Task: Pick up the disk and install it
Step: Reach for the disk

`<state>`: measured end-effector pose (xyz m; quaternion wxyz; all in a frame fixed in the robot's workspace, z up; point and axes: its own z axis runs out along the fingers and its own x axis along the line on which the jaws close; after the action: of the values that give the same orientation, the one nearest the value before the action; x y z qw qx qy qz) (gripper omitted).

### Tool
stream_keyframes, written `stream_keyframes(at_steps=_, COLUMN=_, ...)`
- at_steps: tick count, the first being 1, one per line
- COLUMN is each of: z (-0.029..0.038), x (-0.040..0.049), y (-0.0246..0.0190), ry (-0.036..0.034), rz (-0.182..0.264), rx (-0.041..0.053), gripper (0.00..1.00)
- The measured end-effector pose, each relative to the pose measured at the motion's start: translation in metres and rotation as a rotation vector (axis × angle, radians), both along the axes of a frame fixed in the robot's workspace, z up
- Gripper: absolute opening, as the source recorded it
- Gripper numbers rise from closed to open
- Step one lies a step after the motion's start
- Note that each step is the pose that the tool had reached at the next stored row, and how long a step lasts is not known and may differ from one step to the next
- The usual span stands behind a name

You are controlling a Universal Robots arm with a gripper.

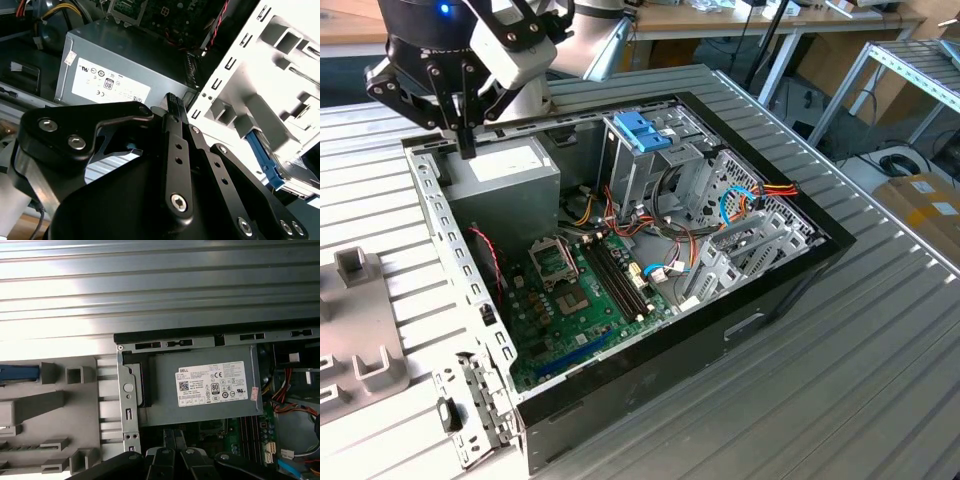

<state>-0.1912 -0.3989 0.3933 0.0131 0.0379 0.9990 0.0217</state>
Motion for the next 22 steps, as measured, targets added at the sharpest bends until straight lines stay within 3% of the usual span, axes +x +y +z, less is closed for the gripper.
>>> stream_keyframes(at_steps=22, z=0.0000, x=-0.0099, y=0.0000, ry=0.0000, rz=0.000, rx=-0.0001, gripper=0.10)
